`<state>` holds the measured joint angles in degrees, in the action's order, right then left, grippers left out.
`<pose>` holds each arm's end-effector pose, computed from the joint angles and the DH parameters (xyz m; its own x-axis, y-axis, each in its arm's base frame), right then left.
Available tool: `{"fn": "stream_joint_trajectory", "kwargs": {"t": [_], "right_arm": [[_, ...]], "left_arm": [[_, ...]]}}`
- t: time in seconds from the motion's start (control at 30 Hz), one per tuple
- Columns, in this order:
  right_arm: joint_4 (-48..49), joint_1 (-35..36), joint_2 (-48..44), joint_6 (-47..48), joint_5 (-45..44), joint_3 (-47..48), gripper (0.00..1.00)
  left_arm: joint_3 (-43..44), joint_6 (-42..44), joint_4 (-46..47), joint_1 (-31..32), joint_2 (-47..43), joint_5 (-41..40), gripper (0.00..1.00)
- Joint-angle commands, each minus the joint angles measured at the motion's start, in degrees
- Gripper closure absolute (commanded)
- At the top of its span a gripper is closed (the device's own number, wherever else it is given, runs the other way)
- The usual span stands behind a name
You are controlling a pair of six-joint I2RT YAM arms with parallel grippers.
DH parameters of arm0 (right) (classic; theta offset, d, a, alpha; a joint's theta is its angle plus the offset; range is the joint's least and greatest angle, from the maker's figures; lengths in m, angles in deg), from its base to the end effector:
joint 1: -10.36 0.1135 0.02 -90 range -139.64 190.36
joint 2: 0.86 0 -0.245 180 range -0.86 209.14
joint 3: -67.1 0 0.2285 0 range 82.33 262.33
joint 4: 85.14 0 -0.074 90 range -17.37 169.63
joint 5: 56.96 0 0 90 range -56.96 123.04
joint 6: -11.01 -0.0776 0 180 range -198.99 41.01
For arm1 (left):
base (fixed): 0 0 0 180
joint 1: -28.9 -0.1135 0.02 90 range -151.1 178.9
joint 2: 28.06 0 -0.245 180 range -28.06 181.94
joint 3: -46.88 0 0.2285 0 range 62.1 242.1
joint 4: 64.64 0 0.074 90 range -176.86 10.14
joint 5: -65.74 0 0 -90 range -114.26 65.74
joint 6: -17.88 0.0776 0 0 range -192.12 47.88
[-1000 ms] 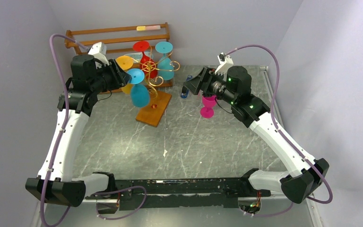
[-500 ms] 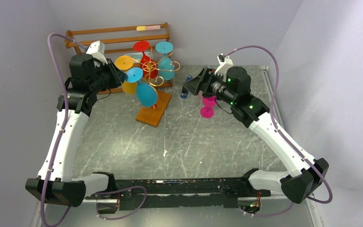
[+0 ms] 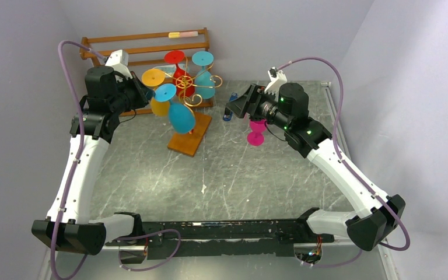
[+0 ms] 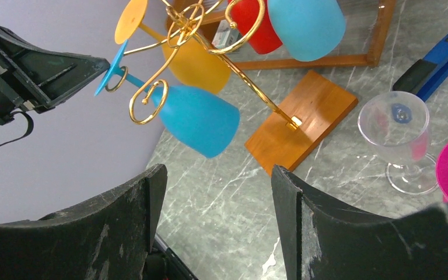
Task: Take the wine glass off the wine glass rack
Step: Pick up the wine glass from the wine rack.
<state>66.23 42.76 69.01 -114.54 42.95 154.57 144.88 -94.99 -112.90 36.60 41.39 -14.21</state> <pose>0.2471 0.1726 0.3838 -0.5212 0.3475 -0.7794 -0.4516 0.6627 0.5975 0.2720 -0.0504 0.4014 -0.4225 -0.3290 -0.8445 0.1417 0.8964 -0.4201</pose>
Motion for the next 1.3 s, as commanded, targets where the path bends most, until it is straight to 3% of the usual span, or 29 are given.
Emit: {"fn": "stream_joint_trajectory", "kwargs": {"t": [0.0, 0.23, 0.4, 1.27], "right_arm": [[0.58, -0.23, -0.87, -0.37, 0.20, -0.97, 0.30], [0.83, -0.22, -0.87, -0.65, 1.00, -0.97, 0.30], [1.14, -0.23, -1.25, -1.09, 1.75, -0.95, 0.30], [1.78, -0.23, -1.22, -2.11, 2.57, -1.71, 0.29]], "left_arm": [[0.58, 0.44, -1.33, -0.30, 0.23, 0.49, 0.94], [2.06, 0.46, -1.50, -0.41, 0.17, 1.62, 0.74], [2.25, 0.79, -0.93, -0.42, 0.05, 2.66, 0.66], [1.56, 1.69, 0.67, -0.52, 2.22, 8.02, 0.65]]}}
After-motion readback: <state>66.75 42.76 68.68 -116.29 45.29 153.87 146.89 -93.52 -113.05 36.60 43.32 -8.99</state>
